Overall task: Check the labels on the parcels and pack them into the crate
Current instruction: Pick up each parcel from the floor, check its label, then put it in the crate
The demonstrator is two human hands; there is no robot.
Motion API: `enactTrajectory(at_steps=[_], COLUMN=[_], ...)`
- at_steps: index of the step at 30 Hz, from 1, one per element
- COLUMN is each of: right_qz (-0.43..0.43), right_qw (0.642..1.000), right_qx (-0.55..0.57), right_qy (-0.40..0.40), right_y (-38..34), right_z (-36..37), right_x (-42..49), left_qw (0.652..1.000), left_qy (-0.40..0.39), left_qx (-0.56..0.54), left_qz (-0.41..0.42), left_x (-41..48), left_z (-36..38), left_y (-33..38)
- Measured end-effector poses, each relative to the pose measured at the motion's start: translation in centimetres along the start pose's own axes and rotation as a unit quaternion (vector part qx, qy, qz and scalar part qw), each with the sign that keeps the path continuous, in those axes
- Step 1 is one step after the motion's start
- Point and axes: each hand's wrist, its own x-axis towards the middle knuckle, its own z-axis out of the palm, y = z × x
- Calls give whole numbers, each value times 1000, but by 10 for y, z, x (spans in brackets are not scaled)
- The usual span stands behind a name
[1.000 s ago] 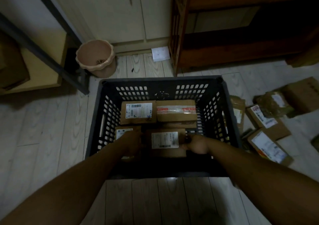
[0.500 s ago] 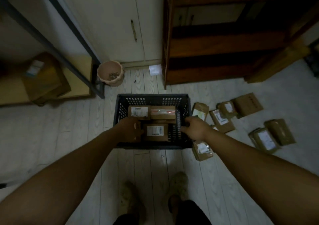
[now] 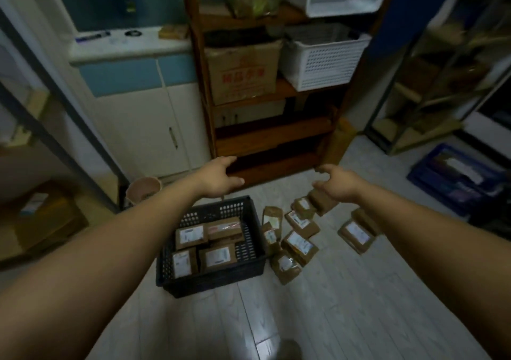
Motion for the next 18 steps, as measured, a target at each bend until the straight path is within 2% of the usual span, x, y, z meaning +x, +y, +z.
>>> enactTrajectory(at_steps=[9,13,18], right_qz=[12,36,80], right_qw=[997,997,996], right_qx=[-1,-17,-12], right_qy=[74,60,43], right_y=[125,216,319], right_z=[-107,-145,-180], right_x=[-89,-116,-130], left_qw=[996,991,988], left_qy=[1,-8,-33], left_qx=[10,-42,-15], left_qz=[89,129,150], left_x=[-19,-16,5], left_z=[31,82,145], left_y=[176,271,367])
